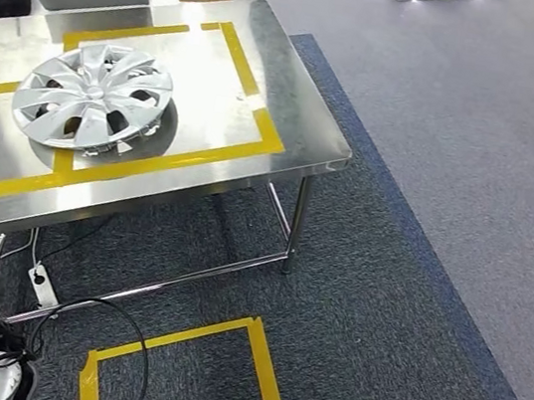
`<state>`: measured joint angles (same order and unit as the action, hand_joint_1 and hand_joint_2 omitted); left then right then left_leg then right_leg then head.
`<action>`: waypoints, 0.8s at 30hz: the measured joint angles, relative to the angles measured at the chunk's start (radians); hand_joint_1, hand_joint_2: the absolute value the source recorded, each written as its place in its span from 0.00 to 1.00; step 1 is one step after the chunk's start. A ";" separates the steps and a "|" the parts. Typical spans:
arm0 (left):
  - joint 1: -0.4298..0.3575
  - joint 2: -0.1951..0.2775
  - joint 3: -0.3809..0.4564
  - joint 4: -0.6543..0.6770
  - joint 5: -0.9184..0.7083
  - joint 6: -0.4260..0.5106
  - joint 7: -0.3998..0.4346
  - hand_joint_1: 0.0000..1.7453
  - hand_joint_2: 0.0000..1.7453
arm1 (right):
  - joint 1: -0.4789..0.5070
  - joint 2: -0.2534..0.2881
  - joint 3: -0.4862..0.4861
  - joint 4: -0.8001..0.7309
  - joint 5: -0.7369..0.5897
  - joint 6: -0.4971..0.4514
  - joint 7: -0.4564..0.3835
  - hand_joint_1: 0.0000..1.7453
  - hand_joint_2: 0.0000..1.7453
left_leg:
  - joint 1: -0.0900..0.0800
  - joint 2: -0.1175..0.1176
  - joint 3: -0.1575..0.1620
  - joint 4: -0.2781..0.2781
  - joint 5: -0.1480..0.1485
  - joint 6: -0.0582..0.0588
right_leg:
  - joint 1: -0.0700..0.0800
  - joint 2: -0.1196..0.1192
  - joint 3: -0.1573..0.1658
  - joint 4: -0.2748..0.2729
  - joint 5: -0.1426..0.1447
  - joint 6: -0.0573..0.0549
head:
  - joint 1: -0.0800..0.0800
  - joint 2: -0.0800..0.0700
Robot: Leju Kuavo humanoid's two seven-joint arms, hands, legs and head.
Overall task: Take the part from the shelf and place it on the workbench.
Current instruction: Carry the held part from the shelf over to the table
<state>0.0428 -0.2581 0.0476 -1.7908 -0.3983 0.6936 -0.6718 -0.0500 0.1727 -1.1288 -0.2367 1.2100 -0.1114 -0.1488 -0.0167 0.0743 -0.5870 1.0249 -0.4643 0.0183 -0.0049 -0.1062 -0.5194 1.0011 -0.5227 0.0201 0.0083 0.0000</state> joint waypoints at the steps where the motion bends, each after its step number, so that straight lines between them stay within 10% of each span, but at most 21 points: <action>1: 0.000 0.000 0.000 0.000 0.000 0.000 0.000 1.00 1.00 | 0.000 0.000 0.000 0.000 0.000 0.000 0.000 0.00 0.00 | -0.002 -0.004 -0.001 -0.003 -0.001 0.003 | 0.002 -0.008 0.000 0.000 -0.002 0.003 | 0.000 0.000; 3: 0.002 0.000 0.001 0.000 0.000 0.000 0.000 1.00 1.00 | -0.003 0.000 0.000 0.000 0.000 0.000 0.000 0.00 0.00 | 0.001 -0.023 -0.003 -0.006 0.000 0.009 | 0.001 -0.020 0.005 -0.002 -0.006 0.011 | 0.003 0.000; 5: 0.002 0.000 0.001 -0.001 0.000 0.000 0.000 1.00 1.00 | -0.006 0.000 0.000 0.000 0.000 0.000 0.000 0.00 0.00 | 0.008 -0.045 0.001 -0.014 0.005 0.020 | -0.002 0.018 -0.004 0.023 -0.029 0.021 | 0.007 0.000; 7: 0.000 -0.002 0.000 -0.001 0.000 0.000 0.000 1.00 1.00 | -0.005 0.000 0.000 0.000 0.000 0.000 -0.001 0.00 0.00 | 0.014 -0.065 0.003 -0.018 0.008 0.026 | -0.005 0.081 -0.054 0.129 -0.086 0.027 | 0.013 0.000; 10: 0.001 -0.003 0.000 0.000 0.000 0.000 0.000 1.00 1.00 | 0.001 -0.001 0.000 0.000 0.000 0.000 0.000 0.00 0.00 | 0.014 -0.105 0.002 -0.017 0.008 0.028 | -0.007 0.104 -0.144 0.285 -0.127 0.032 | 0.016 0.000; 14: 0.001 -0.003 0.000 0.000 0.000 0.000 0.000 1.00 1.00 | 0.002 -0.002 0.000 0.001 0.000 0.000 0.000 0.00 0.00 | 0.017 -0.158 0.000 -0.006 0.003 0.019 | -0.016 0.158 -0.073 0.084 0.004 0.031 | 0.016 0.000; 16: 0.001 -0.003 -0.001 0.000 0.000 0.000 0.000 1.00 1.00 | 0.002 -0.002 0.000 0.001 0.000 0.000 0.000 0.00 0.00 | 0.018 -0.181 -0.010 0.001 0.004 0.007 | -0.021 0.199 -0.042 0.020 0.018 0.027 | 0.016 0.000; 18: 0.002 -0.003 -0.001 0.000 0.000 0.000 0.000 1.00 1.00 | 0.001 -0.002 0.000 0.001 -0.001 0.000 0.001 0.00 0.00 | 0.021 -0.204 -0.018 0.001 0.008 -0.005 | -0.020 0.186 -0.035 0.016 0.016 0.017 | 0.015 0.000; 21: 0.001 -0.002 0.000 0.000 0.000 0.000 0.000 1.00 1.00 | 0.001 -0.001 0.000 0.002 0.000 0.000 0.000 0.00 0.00 | 0.018 -0.154 -0.045 0.058 -0.026 -0.020 | -0.022 0.145 -0.026 0.008 0.017 0.000 | 0.006 0.000; 24: 0.000 0.002 -0.006 0.001 -0.003 0.000 0.007 1.00 1.00 | 0.004 -0.001 0.000 0.002 0.002 -0.003 0.000 0.00 0.00 | 0.021 -0.089 -0.131 0.244 -0.112 -0.031 | -0.018 0.105 -0.021 0.008 0.012 -0.009 | 0.000 0.000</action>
<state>0.0425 -0.2557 0.0418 -1.7897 -0.4010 0.6934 -0.6650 -0.0462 0.1717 -1.1288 -0.2350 1.2117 -0.1147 -0.1483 0.0044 -0.0146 -0.7178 1.2693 -0.5760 -0.0127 -0.0230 -0.0009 -0.5406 1.0088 -0.5104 0.0107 0.0080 0.0000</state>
